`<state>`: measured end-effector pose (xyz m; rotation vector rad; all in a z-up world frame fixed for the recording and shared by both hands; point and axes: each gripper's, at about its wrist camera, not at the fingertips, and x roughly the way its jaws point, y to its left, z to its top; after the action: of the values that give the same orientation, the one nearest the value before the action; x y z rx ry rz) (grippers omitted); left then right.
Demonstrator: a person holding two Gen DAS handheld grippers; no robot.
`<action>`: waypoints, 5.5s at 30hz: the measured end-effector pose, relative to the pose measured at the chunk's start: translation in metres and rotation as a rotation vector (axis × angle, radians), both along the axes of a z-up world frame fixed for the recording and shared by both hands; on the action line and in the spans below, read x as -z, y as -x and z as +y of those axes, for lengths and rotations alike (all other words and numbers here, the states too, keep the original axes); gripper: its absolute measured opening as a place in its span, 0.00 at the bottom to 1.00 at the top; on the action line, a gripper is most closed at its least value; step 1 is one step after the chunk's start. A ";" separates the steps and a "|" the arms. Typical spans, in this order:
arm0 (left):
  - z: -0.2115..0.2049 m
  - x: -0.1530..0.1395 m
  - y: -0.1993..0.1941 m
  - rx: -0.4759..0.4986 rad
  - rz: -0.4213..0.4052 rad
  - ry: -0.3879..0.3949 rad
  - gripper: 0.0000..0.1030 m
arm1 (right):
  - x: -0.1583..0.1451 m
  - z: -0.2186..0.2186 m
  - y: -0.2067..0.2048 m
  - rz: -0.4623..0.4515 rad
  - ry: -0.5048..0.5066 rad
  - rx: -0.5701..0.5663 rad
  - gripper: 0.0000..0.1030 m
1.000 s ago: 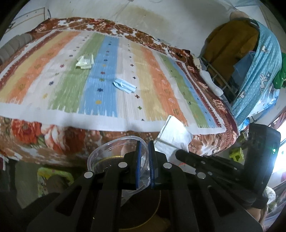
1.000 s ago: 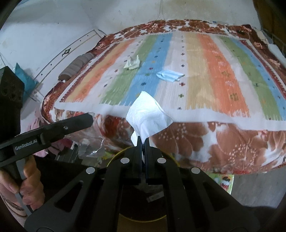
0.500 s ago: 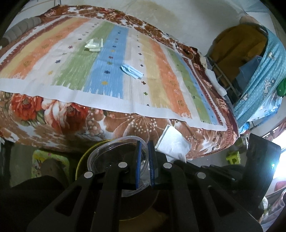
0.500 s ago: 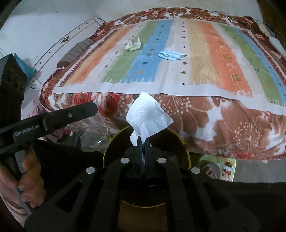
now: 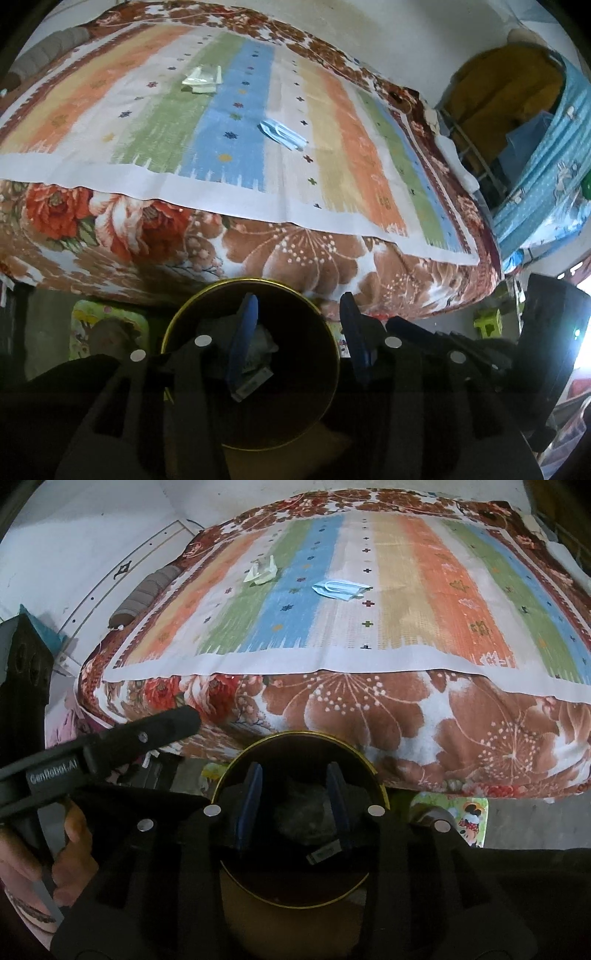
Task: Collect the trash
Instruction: 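Open both tools over the bin to drop the tissue and container, then move both open tools from the bin back over the bed, then grasp the blue face mask with the right tool while the left tool grasps the clear snack packet, then lift the mask and snack packet and carry both to the bin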
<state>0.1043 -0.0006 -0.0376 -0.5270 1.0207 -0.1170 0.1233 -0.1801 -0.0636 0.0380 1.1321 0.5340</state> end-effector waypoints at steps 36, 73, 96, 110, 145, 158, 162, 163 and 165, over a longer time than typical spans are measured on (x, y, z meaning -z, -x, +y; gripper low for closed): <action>0.061 -0.058 -0.096 -0.052 -0.011 -0.304 0.82 | -0.030 0.045 -0.102 -0.132 0.126 -0.068 0.76; 0.138 0.010 -0.272 -0.174 0.014 -0.445 0.95 | 0.044 0.109 -0.250 -0.252 0.321 -0.173 0.92; 0.157 0.068 -0.354 -0.209 0.070 -0.485 0.94 | 0.109 0.141 -0.308 -0.203 0.471 -0.267 0.85; 0.152 0.083 -0.382 -0.124 0.053 -0.507 0.69 | 0.111 0.134 -0.318 -0.118 0.377 -0.230 0.23; 0.105 -0.022 -0.219 -0.075 0.025 -0.256 0.52 | -0.012 0.078 -0.217 -0.129 0.128 -0.060 0.09; 0.067 -0.060 -0.142 -0.045 -0.050 -0.159 0.52 | -0.034 0.054 -0.146 -0.145 0.070 -0.034 0.09; 0.054 -0.065 -0.115 -0.026 -0.080 -0.137 0.52 | -0.036 0.043 -0.123 -0.132 0.037 -0.024 0.09; 0.050 -0.066 -0.107 -0.023 -0.088 -0.126 0.52 | -0.036 0.038 -0.116 -0.127 0.021 -0.020 0.09; 0.043 -0.066 -0.092 -0.014 -0.100 -0.106 0.52 | -0.035 0.031 -0.105 -0.114 -0.003 -0.009 0.09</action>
<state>0.1967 0.0428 0.0285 -0.4272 0.9202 -0.0755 0.2279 -0.1489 -0.0290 0.0044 1.0208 0.5396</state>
